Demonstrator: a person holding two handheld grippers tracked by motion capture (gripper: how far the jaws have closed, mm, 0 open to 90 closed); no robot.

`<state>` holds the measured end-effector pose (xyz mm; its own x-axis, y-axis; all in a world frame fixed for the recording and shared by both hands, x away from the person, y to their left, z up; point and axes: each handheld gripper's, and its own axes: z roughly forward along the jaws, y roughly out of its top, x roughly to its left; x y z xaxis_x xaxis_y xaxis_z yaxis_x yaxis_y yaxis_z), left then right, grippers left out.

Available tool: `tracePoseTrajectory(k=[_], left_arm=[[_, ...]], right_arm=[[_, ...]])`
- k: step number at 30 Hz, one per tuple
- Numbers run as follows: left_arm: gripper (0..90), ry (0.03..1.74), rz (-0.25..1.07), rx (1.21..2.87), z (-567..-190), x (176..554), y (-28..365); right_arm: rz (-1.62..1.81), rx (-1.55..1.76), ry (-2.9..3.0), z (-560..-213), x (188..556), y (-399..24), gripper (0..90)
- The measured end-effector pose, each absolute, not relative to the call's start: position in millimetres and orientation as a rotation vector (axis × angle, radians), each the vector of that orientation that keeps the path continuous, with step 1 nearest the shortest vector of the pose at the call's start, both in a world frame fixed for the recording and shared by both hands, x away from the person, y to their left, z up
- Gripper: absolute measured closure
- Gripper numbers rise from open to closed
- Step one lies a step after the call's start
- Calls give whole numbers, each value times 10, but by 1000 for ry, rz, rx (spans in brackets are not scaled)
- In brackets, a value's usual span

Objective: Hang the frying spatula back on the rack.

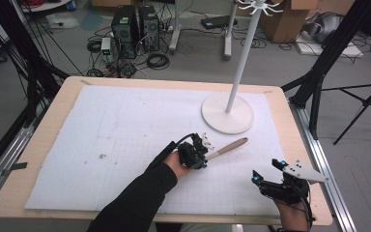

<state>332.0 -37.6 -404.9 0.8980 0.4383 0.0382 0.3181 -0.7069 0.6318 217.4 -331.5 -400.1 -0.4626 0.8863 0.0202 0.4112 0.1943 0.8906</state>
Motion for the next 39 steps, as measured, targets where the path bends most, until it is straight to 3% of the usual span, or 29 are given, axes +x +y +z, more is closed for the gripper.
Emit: tracePoseTrajectory(k=[13,27,39], left_arm=[[778,570,313,2150,-3743,3091,195],[776,572,401,2028,-3607,2741,360],[776,571,463,1989,-3578,2611,314]], right_arm=[[1377,1184,1970,-3914,2252,-3023,152],[1544,1109,2026,-3707,2562,-2177,164],[1660,1189,2046,-3615,2737,-1836,479]])
